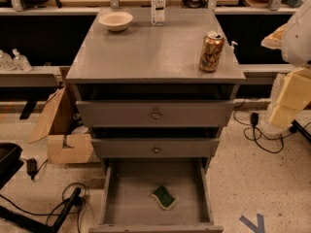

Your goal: Pick sponge from bottom drawer and place on counter

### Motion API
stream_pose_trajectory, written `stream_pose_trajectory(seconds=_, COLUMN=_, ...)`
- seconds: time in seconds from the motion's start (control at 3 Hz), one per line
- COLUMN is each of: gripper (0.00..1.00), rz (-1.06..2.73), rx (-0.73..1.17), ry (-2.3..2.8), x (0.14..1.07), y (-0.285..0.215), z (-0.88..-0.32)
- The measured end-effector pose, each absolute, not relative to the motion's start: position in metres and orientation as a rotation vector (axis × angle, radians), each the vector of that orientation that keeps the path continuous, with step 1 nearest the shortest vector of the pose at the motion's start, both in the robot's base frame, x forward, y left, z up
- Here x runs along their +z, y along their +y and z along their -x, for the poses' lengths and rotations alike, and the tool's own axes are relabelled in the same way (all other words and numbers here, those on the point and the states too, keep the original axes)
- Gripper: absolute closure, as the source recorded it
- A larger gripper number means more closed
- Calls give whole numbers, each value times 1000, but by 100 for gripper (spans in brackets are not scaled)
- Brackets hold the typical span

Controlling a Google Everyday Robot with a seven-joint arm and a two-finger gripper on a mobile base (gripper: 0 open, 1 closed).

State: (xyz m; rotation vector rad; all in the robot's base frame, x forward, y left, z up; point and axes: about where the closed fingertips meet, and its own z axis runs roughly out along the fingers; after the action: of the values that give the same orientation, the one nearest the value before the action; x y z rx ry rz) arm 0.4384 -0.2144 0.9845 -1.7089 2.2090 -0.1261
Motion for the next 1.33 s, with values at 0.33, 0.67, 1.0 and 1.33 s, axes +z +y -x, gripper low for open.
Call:
stream_pose_trajectory(seconds=0.33, gripper=0, rz=1699, rx=-138, ry=2213, x=976, y=-212, z=-442)
stream_pose_trajectory(seconds=0.67, gripper=0, rz=1689, rx=-85, ry=2204, x=940, y=-211, z=-437)
stream_pose_trajectory(seconds=1.0, gripper=0, rz=1645, rx=16, ry=2226, x=857, y=-230, z=-426)
stream_pose_trajectory(seconds=1.33, gripper=0, rz=1604, rx=88, ry=2169, x=779, y=-245, z=-434)
